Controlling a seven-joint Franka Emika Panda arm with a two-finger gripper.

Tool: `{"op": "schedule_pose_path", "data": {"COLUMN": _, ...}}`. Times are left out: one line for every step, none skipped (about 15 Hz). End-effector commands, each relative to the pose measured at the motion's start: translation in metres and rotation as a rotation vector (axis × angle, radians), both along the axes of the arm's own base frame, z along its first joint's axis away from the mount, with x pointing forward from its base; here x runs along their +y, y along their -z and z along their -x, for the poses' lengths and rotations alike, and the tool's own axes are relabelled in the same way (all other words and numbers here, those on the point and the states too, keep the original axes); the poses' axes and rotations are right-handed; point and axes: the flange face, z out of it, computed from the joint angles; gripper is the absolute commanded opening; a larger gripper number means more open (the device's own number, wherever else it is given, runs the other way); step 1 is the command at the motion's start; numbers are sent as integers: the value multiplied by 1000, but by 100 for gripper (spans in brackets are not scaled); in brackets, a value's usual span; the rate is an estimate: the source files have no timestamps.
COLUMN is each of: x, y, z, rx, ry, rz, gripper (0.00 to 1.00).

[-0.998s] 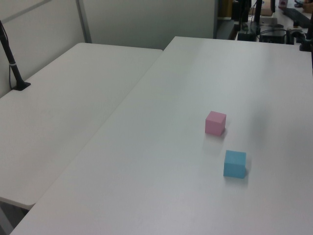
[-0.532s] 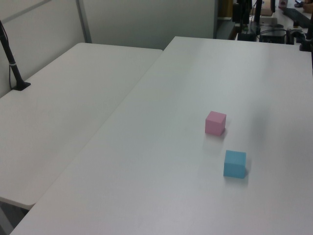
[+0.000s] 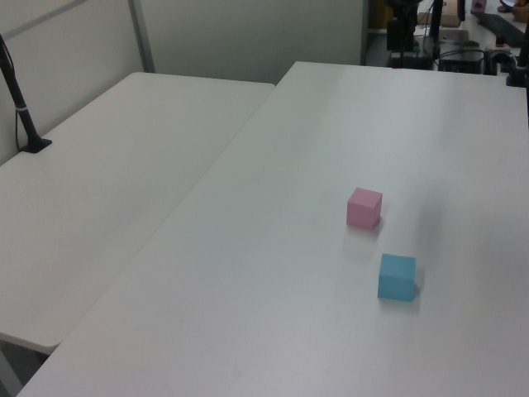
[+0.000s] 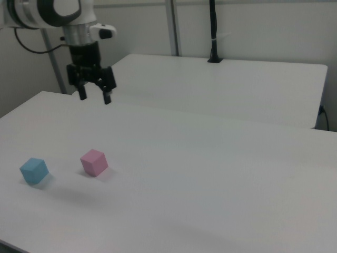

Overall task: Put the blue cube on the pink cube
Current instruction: 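Move the open gripper toward the light-blue cube, then lower the gripper over the light-blue cube and close on it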

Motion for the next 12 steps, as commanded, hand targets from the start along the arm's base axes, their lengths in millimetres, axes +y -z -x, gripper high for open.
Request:
{"op": "schedule_pose_path", "data": {"x": 76, "y": 26, "z": 8, "rx": 24, "ry": -69, "rz": 10, "gripper": 100}}
{"op": "schedule_pose_path", "data": {"x": 98, "y": 38, "z": 14, "rx": 48, "ry": -96, "rz": 16, "gripper": 100}}
{"op": "schedule_pose_path", "data": {"x": 118, "y": 50, "z": 19, "rx": 63, "ry": -115, "rz": 22, "gripper": 100}}
{"op": "schedule_pose_path", "data": {"x": 141, "y": 69, "z": 24, "rx": 77, "ry": -133, "rz": 32, "gripper": 100}}
{"op": "schedule_pose_path", "data": {"x": 165, "y": 89, "z": 28, "rx": 81, "ry": -136, "rz": 44, "gripper": 100}}
{"op": "schedule_pose_path", "data": {"x": 188, "y": 109, "z": 32, "rx": 80, "ry": -125, "rz": 57, "gripper": 100}}
{"op": "schedule_pose_path", "data": {"x": 209, "y": 130, "z": 35, "rx": 79, "ry": -122, "rz": 70, "gripper": 100}}
{"op": "schedule_pose_path", "data": {"x": 224, "y": 150, "z": 37, "rx": 84, "ry": -131, "rz": 80, "gripper": 100}}
{"op": "schedule_pose_path", "data": {"x": 239, "y": 166, "z": 41, "rx": 85, "ry": -155, "rz": 83, "gripper": 100}}
{"op": "schedule_pose_path", "data": {"x": 252, "y": 180, "z": 42, "rx": 78, "ry": -176, "rz": 82, "gripper": 100}}
{"op": "schedule_pose_path", "data": {"x": 264, "y": 189, "z": 44, "rx": 73, "ry": -194, "rz": 81, "gripper": 100}}
{"op": "schedule_pose_path", "data": {"x": 274, "y": 197, "z": 48, "rx": 77, "ry": -204, "rz": 85, "gripper": 100}}
